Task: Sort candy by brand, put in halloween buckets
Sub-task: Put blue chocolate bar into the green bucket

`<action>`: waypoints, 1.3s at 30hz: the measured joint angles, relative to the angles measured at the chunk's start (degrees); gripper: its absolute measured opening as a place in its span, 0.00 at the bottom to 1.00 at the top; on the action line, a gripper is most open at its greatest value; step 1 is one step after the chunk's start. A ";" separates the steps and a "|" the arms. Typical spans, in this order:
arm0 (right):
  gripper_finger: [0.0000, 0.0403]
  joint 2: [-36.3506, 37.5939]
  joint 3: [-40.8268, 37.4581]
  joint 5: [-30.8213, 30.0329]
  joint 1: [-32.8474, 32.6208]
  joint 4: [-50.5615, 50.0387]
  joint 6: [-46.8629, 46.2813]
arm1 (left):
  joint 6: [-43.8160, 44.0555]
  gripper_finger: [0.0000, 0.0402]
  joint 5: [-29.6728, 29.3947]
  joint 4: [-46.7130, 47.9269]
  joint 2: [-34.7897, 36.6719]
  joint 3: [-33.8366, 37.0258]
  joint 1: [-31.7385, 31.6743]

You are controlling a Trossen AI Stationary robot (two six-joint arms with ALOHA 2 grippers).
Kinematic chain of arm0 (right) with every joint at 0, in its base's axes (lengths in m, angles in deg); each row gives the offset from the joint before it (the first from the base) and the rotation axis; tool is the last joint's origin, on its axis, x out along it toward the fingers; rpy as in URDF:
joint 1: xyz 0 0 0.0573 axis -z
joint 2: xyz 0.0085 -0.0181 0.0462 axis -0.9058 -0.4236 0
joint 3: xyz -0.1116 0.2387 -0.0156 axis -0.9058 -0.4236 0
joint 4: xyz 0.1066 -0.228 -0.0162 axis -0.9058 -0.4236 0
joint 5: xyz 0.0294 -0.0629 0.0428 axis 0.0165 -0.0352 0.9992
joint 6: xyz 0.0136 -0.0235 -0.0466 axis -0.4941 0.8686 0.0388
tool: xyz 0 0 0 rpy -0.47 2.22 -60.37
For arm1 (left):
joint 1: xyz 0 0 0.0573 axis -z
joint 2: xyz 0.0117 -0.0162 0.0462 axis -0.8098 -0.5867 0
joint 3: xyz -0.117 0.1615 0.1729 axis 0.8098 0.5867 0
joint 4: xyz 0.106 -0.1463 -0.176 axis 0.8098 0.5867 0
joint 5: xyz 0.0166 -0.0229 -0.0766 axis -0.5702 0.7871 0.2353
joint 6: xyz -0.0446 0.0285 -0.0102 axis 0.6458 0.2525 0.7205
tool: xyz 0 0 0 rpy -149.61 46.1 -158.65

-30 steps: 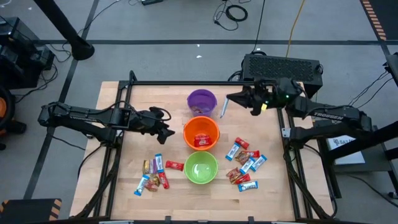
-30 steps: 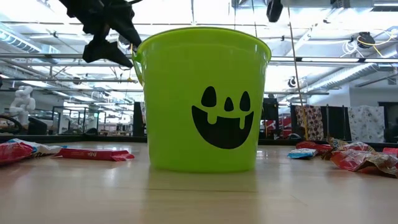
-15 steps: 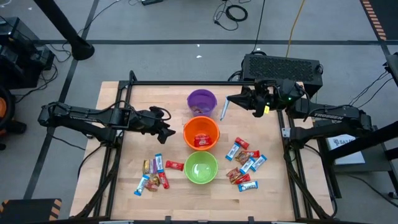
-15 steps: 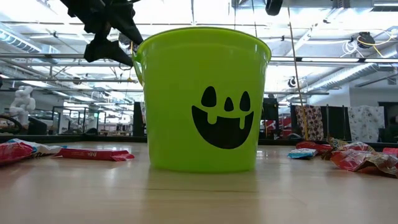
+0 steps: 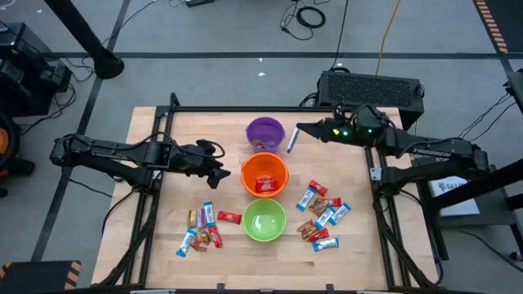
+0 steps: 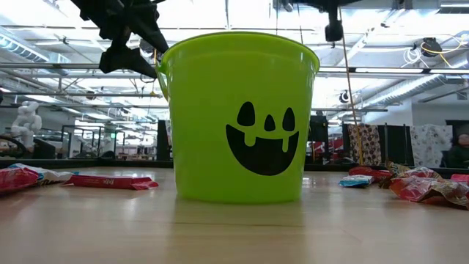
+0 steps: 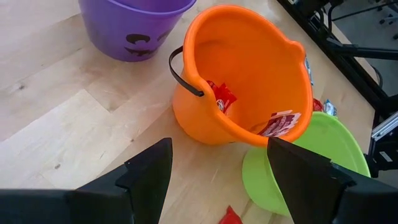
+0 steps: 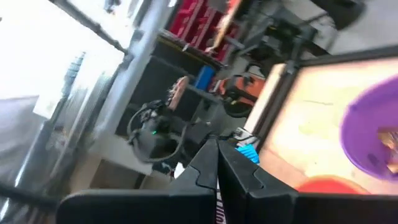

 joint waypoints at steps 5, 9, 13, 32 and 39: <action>0.00 0.00 -0.02 -7.09 -0.32 -3.43 -10.08 | -0.13 0.67 -0.19 0.04 0.00 0.00 0.00; 0.00 0.02 -0.02 -9.13 -0.42 -3.51 -9.94 | -0.02 0.67 -0.71 0.08 0.00 0.00 0.00; 0.00 0.02 -0.04 -6.09 -0.97 -3.89 -9.44 | -0.02 0.67 -1.46 0.06 0.00 0.00 0.00; 0.00 -1.01 -0.04 1.31 -15.88 -3.64 11.19 | 0.17 0.67 -0.70 0.06 0.00 0.00 0.00; 0.00 -8.46 -0.04 1.59 -20.57 -0.90 9.77 | 0.02 0.67 -0.33 0.35 0.02 0.00 0.00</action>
